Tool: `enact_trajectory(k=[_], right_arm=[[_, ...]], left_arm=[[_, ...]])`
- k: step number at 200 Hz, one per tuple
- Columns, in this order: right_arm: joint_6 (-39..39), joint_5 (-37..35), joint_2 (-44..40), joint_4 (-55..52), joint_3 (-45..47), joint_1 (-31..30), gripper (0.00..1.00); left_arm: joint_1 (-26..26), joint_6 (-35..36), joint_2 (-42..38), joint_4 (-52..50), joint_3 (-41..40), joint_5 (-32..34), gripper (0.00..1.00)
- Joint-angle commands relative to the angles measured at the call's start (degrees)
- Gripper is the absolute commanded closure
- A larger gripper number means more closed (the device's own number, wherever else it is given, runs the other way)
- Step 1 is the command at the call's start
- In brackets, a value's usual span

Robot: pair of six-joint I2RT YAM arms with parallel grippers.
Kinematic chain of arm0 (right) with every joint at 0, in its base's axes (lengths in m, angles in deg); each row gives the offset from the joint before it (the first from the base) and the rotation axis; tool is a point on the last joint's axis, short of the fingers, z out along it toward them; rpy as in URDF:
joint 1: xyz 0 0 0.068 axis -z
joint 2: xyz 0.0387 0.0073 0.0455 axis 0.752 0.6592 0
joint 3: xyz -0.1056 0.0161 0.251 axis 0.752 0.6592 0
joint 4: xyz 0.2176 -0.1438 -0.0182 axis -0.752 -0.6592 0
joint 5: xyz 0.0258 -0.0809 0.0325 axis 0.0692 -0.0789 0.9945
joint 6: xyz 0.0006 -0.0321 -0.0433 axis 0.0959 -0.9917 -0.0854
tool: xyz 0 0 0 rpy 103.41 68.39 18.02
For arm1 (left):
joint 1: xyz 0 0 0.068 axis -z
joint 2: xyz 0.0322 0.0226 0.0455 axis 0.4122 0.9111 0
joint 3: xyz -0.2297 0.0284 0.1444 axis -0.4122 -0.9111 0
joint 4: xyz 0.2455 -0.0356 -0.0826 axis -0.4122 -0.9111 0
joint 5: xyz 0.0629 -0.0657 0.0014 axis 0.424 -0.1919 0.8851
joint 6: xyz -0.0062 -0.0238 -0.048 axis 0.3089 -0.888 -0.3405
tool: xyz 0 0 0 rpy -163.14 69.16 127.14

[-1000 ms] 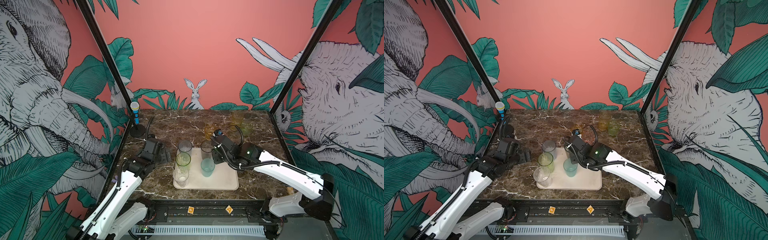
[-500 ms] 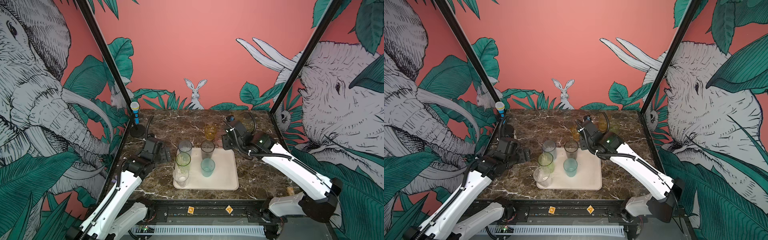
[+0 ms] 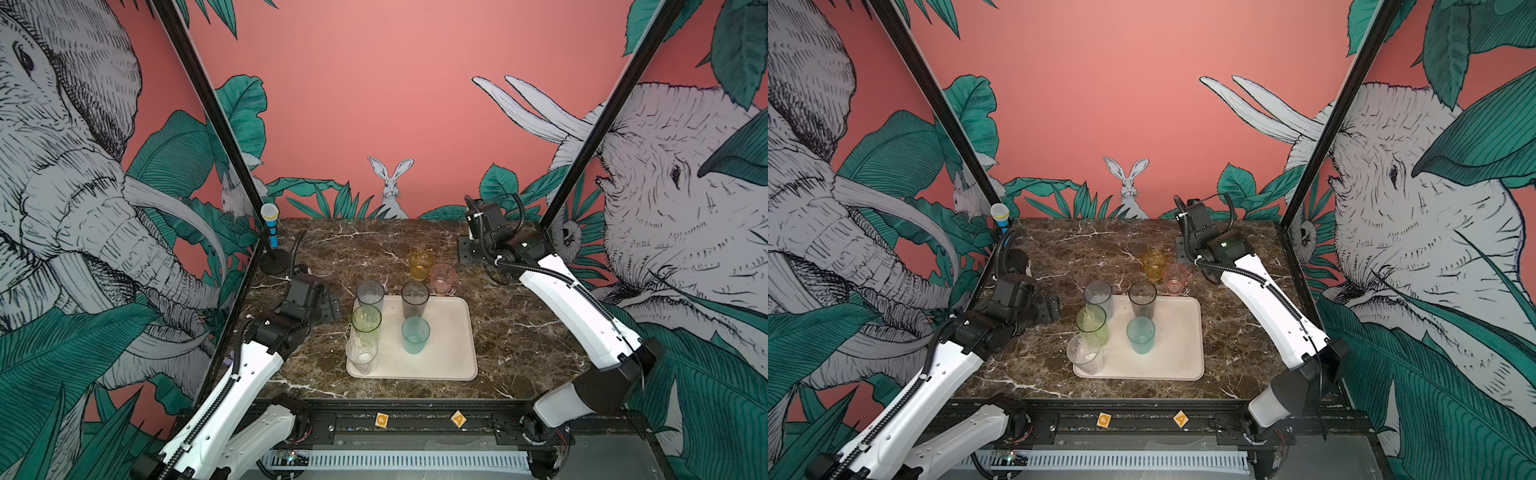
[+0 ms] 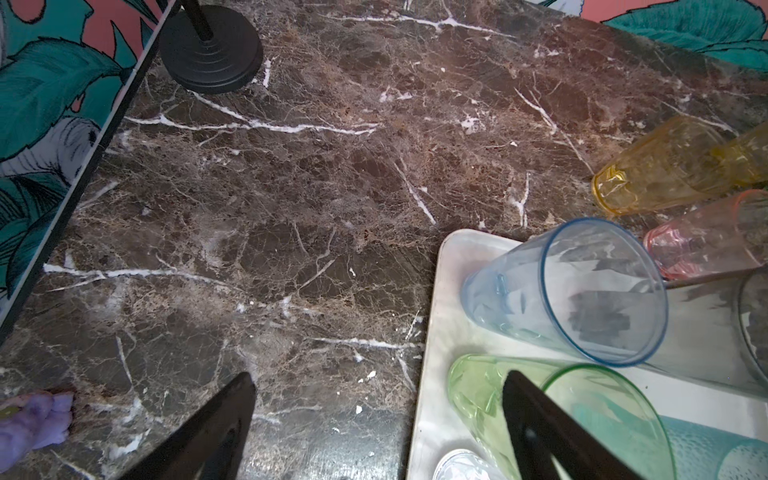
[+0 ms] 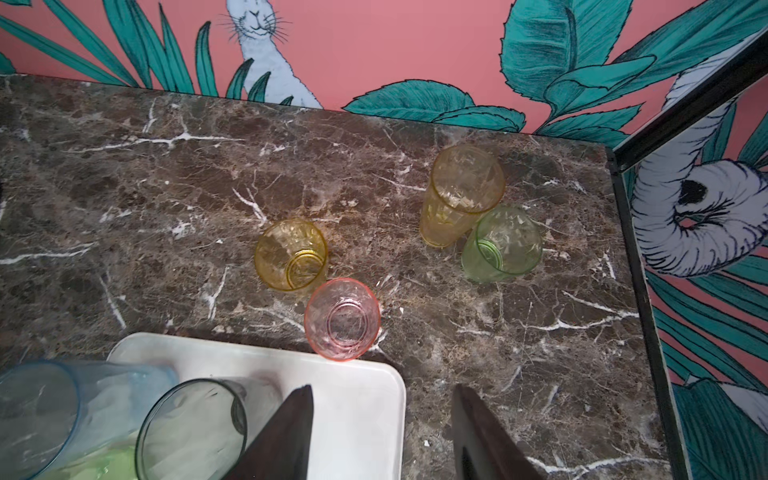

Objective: Place the glasses into the tray
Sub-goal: Pick up the glass from the top-right of the table.

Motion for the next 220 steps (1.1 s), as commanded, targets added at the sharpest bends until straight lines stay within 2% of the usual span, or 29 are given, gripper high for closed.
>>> enact_trajectory(k=[1,64,110,220], right_arm=[[-1.3,2.9,2.0,2.4,-2.4,3.5,0.44],[-1.4,9.7,12.9,3.2,-9.1,13.4,0.44],[-1.6,12.3,21.5,2.4,-15.9,18.5,0.44],[-1.2,15.3,36.3,-0.6,-29.7,24.0,0.43]], left_arm=[[-0.3,0.5,-0.2,1.6,1.1,2.3,0.06],[-0.3,0.8,3.1,3.3,1.9,3.0,0.06],[-0.3,1.2,5.5,4.5,2.1,3.3,0.06],[-0.3,1.0,7.0,5.1,1.9,3.5,0.07]])
